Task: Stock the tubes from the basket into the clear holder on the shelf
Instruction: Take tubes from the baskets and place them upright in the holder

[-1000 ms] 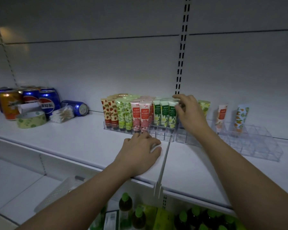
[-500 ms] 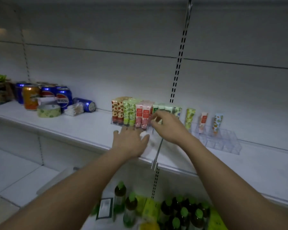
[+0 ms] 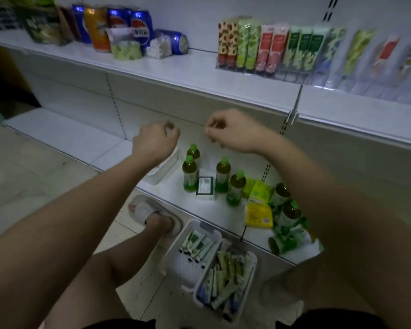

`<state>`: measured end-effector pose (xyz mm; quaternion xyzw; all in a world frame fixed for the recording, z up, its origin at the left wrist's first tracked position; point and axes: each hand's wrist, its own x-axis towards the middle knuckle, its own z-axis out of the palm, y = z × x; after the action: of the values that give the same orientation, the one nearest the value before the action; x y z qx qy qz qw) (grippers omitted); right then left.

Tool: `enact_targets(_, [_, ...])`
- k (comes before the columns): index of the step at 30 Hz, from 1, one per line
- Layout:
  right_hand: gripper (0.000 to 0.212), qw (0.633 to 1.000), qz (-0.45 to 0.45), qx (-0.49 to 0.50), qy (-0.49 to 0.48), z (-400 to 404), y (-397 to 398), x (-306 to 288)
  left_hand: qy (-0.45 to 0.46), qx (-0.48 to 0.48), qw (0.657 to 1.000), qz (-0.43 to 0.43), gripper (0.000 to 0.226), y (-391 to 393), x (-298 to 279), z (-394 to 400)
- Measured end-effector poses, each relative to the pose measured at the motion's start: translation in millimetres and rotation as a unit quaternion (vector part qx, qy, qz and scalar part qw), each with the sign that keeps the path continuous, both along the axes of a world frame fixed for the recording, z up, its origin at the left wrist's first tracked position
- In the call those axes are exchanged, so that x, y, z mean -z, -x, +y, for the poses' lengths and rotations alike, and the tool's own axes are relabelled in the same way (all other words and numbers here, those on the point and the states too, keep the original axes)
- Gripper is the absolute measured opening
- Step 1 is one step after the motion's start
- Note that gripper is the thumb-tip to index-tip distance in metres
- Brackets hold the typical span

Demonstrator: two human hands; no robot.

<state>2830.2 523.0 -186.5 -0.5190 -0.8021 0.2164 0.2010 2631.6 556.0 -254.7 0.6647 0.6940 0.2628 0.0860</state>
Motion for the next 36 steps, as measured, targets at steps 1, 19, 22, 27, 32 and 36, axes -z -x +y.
enact_targets(1, [0.015,1.0,0.003,-0.002,0.028,1,8,22,0.018,-0.006,1.0,-0.008,0.037,5,22,-3])
enact_targets(19, [0.04,0.877,-0.029,0.172,0.448,28,45,420,0.371,0.003,0.917,-0.148,0.029,-21,386,-38])
enact_targets(22, [0.031,0.871,-0.063,0.207,0.442,36,51,465,0.39,-0.002,0.913,-0.124,0.027,-32,432,-28])
enact_targets(27, [0.02,0.87,-0.063,0.295,0.391,49,65,530,0.417,0.014,0.906,-0.074,0.048,-48,484,-11])
enact_targets(32, [0.029,0.823,-0.063,0.386,0.413,57,66,556,0.415,-0.009,0.909,-0.04,0.047,-54,491,-9])
enact_targets(36, [0.029,0.807,-0.059,0.387,0.442,62,65,555,0.431,0.016,0.899,-0.076,0.032,-57,488,-14])
